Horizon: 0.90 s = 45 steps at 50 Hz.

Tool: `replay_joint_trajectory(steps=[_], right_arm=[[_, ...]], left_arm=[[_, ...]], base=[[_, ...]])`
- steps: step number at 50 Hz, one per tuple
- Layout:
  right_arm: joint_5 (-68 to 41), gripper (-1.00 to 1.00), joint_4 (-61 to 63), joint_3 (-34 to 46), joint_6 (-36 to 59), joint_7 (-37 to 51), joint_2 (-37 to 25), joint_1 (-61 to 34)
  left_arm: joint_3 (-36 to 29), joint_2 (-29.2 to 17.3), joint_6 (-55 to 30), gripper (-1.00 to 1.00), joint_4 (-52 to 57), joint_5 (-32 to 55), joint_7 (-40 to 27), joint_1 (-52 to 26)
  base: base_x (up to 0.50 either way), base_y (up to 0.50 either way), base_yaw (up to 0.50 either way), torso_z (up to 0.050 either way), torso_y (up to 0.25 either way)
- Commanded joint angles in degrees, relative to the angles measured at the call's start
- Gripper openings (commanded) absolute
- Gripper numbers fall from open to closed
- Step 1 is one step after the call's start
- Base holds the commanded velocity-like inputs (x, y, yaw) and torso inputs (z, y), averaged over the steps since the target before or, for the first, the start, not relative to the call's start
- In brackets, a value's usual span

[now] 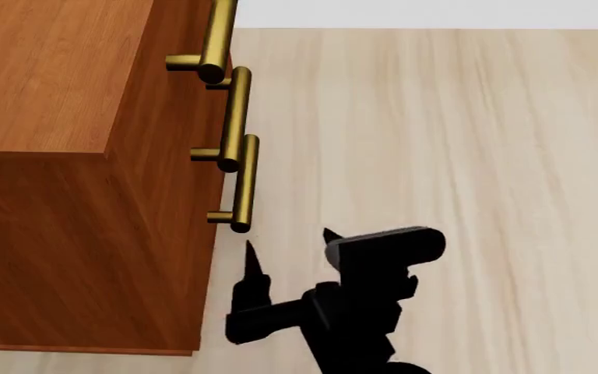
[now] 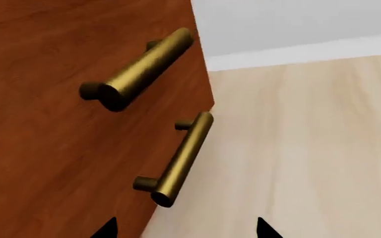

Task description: Close the bottom drawer of the cabinet and open the top drawer.

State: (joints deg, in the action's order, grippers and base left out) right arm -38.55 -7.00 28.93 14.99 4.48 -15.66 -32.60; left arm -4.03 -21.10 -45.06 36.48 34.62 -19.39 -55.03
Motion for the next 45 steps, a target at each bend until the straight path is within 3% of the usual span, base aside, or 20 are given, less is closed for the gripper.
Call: replay_joint_trajectory(steps=[1, 24, 45], right_arm=[[-9.6, 1.00, 15.0, -7.0, 2.8, 7.6, -4.3, 7.1], [-30.0, 1.00, 24.1, -18.8, 5.0, 17.7, -3.3, 3.9], [-43.9, 1.00, 27.6, -23.4, 4.0, 25.0, 1.0, -0.6]], left_arm=[[-0.3, 0.1, 0.0, 1.00, 0.2, 0.3, -0.3, -0.1], [-0.7, -0.1, -0.1, 1.00, 0.5, 0.8, -0.9, -0.4], [-0.7, -0.6, 0.3, 1.00, 0.3, 1.1, -1.1, -0.5]], base=[[0.00, 0.00, 0.00, 0.000, 0.000], [0.00, 0.00, 0.00, 0.000, 0.000], [0.00, 0.00, 0.00, 0.000, 0.000]])
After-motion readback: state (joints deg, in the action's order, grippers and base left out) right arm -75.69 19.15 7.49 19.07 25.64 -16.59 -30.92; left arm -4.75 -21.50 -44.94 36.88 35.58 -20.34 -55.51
